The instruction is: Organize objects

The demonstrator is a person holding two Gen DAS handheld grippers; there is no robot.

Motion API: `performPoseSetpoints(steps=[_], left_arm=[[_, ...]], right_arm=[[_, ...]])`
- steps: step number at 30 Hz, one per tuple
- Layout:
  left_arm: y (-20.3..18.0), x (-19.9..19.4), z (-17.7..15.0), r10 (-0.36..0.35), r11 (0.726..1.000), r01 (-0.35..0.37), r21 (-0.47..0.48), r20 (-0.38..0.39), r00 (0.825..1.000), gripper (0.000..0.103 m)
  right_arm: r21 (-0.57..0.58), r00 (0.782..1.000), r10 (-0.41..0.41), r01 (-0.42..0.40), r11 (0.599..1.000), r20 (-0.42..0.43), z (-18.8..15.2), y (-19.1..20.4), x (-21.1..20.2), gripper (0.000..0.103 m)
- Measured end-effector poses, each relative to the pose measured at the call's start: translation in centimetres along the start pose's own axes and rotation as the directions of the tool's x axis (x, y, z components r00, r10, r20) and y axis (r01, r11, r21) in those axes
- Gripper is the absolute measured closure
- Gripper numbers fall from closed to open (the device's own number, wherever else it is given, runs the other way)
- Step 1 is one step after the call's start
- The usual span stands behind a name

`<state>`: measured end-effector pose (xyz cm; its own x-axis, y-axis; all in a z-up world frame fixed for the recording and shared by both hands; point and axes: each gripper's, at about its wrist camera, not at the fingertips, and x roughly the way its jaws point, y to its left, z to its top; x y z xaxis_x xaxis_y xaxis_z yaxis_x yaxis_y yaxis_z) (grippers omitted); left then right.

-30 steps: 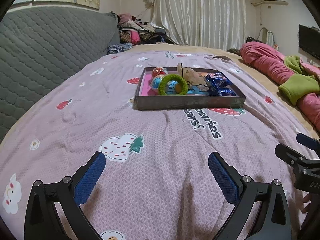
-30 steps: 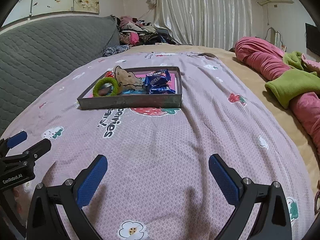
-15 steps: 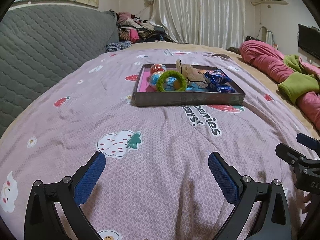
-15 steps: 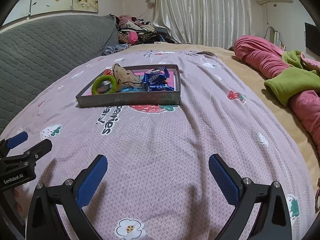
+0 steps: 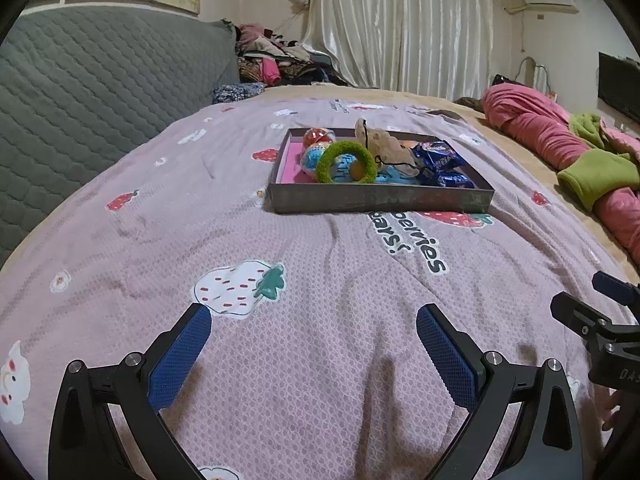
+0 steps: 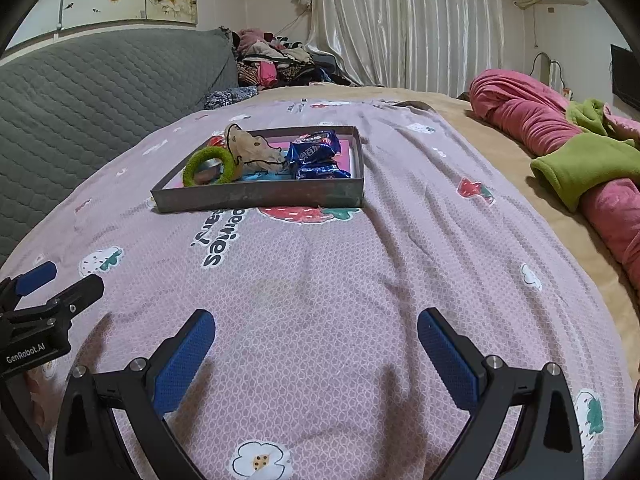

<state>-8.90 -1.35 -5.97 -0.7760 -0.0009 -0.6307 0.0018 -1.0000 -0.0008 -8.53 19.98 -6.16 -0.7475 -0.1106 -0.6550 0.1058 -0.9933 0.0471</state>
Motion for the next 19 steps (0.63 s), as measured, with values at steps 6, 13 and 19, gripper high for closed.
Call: performPoseSetpoints(steps=[6,13,19], left_arm=[[0.23,0.22,0.00,-0.003,1.000,0.003,-0.008,-0.006,1.000,0.001],[0.45,0.13,0.07,-0.022,1.000,0.023,-0.017,0.017,1.000,0.001],[0.20,-0.12,0.22,0.028,1.000,-0.028,-0.001,0.035,0.999,0.001]], right_arm=[[-0.005,1.000,0.000,0.000,1.000,-0.001,0.07,0.08,0.15,0.001],[-0.014,1.000,0.000,0.000,1.000,-0.010,0.03,0.22,0.47,0.001],[-0.025,1.000,-0.006,0.005,1.000,-0.019,-0.03,0.43,0.85,0.001]])
